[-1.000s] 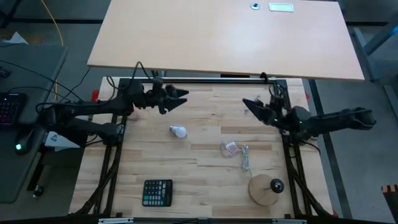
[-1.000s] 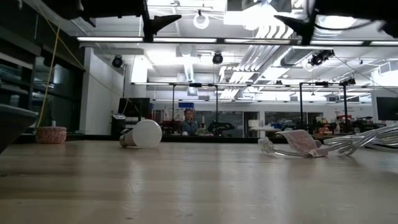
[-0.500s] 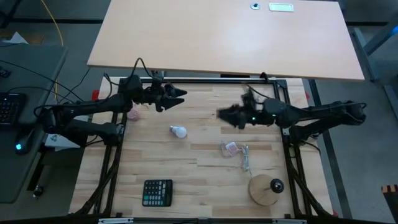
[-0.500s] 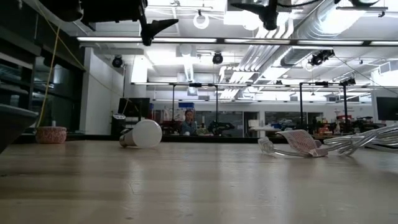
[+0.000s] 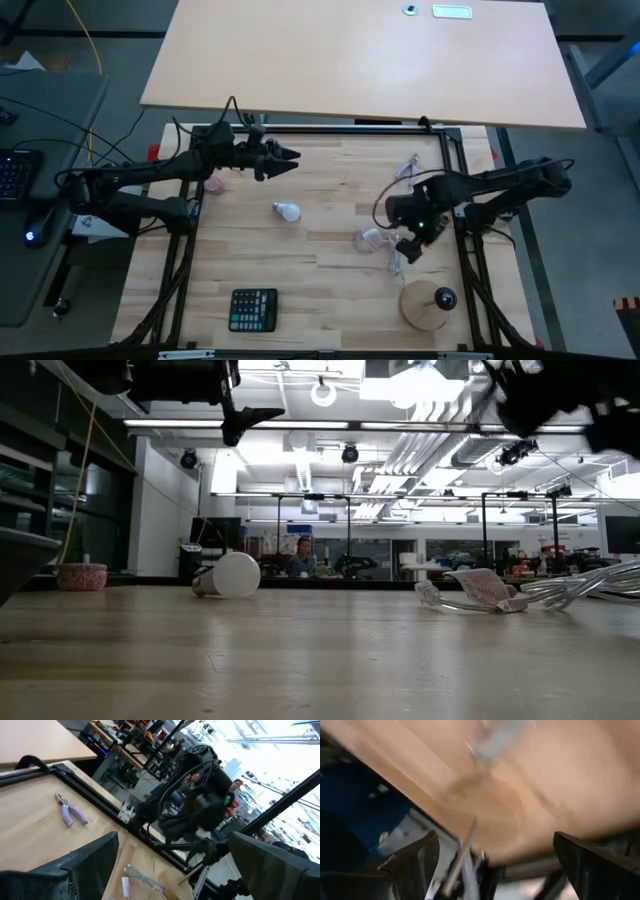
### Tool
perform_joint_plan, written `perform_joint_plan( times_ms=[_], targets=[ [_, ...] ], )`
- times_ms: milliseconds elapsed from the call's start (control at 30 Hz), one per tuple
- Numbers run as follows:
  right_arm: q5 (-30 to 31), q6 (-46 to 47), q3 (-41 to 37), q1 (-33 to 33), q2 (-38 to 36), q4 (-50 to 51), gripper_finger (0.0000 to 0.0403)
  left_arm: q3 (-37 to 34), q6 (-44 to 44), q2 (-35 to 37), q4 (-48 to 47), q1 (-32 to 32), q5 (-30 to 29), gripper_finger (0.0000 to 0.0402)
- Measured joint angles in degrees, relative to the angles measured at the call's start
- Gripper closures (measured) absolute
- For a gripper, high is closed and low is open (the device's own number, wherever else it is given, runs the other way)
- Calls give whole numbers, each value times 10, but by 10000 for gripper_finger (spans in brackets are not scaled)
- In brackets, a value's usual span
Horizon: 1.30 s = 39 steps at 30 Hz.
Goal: Screw lightbulb
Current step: Insert the white lightbulb into the brown lamp
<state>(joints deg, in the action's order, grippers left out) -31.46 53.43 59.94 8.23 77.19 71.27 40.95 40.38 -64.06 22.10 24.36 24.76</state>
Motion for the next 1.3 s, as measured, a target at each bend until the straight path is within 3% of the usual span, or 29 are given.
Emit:
perform_joint_plan(
  times_ms=[433,700,900,1000,1100,1300],
  targets=[
    [-194,43,-45,93,118,-51,23,0,0,0,-31,0,2,32],
    [-267,121,-45,165,171,-178,23,0,-1,0,-33,0,2,32],
    [-270,143,-45,198,204,-203,36,0,-8,0,-45,0,2,32],
    [-270,143,-45,199,212,-203,76,0,-20,0,-50,0,2,32],
    [-268,152,-45,198,211,-203,144,0,-21,0,-55,0,2,32],
    [-255,160,-45,198,211,-197,357,0,-39,0,-64,0,2,32]
  ],
)
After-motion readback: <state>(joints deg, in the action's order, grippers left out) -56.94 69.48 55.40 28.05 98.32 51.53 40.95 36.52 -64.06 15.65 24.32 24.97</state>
